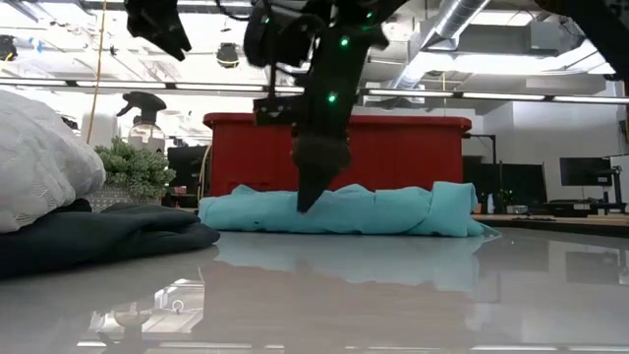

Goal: Fold Laundry from Bin
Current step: Fold the blue shorts

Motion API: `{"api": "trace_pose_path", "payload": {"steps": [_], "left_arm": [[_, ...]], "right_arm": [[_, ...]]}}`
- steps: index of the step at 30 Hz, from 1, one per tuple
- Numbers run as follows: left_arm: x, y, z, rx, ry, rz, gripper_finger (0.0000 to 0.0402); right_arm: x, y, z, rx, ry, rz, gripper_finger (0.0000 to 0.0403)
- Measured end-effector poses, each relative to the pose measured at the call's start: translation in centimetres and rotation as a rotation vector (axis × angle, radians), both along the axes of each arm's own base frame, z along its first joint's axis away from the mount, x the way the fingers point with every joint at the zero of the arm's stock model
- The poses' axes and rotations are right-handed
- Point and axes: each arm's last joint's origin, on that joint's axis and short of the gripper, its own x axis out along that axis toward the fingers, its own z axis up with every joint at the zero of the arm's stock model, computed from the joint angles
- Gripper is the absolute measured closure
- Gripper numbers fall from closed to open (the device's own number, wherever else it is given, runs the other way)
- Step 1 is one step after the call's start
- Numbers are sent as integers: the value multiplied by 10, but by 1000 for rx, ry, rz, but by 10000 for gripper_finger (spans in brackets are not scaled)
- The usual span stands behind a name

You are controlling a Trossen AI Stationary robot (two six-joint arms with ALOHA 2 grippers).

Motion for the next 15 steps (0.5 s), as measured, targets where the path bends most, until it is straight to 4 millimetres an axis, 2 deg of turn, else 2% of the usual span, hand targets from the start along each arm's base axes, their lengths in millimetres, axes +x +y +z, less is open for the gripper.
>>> {"api": "trace_pose_path", "payload": {"steps": [3, 11, 15], "left_arm": [[-1, 0, -1, 6, 22, 1, 147], [-1, 0, -1, 26, 40, -12, 147], [-1, 0, -1, 28, 42, -18, 147]], "right_arm": [[2, -1, -3, 53, 34, -30, 136], [5, -6, -1, 13, 15, -48, 136], [2, -11, -10, 10, 38, -55, 136]]}}
